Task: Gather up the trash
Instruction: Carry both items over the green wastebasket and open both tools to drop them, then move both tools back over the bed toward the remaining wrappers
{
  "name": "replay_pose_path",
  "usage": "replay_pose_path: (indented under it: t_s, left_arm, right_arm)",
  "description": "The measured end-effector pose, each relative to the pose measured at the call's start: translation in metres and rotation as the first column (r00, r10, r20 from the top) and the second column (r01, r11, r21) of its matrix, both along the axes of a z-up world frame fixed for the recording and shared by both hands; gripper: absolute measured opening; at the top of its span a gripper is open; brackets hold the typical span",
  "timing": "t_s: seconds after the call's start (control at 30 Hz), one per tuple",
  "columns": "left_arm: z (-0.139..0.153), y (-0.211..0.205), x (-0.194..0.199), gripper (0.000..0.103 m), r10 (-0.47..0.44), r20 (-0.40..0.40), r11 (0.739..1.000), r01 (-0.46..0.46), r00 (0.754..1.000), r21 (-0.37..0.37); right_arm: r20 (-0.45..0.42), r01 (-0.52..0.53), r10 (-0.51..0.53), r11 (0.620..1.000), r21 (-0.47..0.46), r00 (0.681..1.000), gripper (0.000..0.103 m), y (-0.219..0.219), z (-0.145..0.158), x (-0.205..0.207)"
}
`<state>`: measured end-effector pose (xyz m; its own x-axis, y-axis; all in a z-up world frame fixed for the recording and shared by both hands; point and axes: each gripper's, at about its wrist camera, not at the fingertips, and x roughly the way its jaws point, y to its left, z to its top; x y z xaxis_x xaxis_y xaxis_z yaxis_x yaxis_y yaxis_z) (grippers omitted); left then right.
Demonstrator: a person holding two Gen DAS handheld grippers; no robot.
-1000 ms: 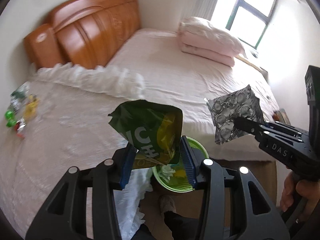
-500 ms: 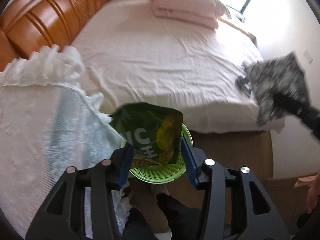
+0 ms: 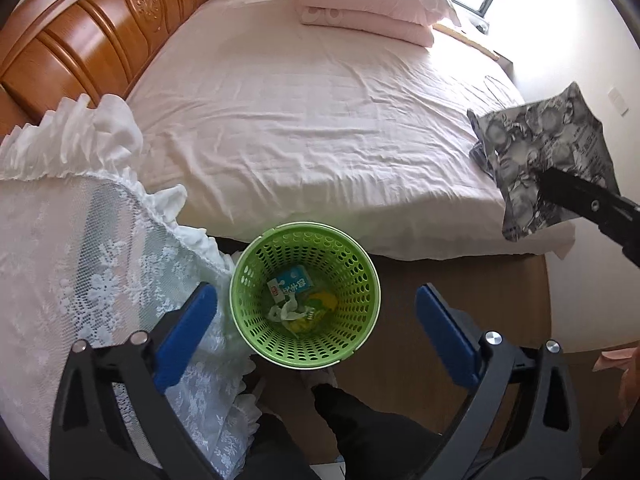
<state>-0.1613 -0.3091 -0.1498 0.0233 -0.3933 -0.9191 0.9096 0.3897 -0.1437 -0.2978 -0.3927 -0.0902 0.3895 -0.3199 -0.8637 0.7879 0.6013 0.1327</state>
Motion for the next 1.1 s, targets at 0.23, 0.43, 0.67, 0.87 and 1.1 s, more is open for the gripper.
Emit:
replay_pose_path:
  t_s: [0.23,0.43,0.67,0.87,1.1]
  left_arm:
    - [0.025,0.026,0.022,0.095,0.069,0.079,0.997,-0.066,0.994,-0.04]
    - [0.04,0.063,0.046,0.095,0.161,0.121,0.986,-0.154,0.98,-0.063]
    - [0.038,0.088,0.057,0.095,0.222,0.109,0.975,-0.217,0.969,-0.052]
    - [0.047,0.109,0.063,0.095,0.239,0.13,0.97,-0.231,0.962,-0.072]
    - [0.064,0.135,0.072,0.095,0.272,0.148,0.96,-0.259,0.951,-0.106]
  right_arm:
    - [-0.054,-0.034,0.036,0.998,0.047,0.998,0.016,-0.002,-0.045,0.019]
    - [-0.121,-0.084,0.108,0.979,0.187,0.987,0.021,0.007,-0.131,0.051]
    - [-0.141,-0.061,0.09,0.978,0.202,0.986,0.08,0.019,-0.163,0.06]
    - [-0.058,-0.014,0.024,0.988,0.155,0.998,0.091,0.022,-0.114,0.045]
    - [0.053,-0.034,0.033,0.999,0.027,0.998,0.1,0.042,-0.031,0.033]
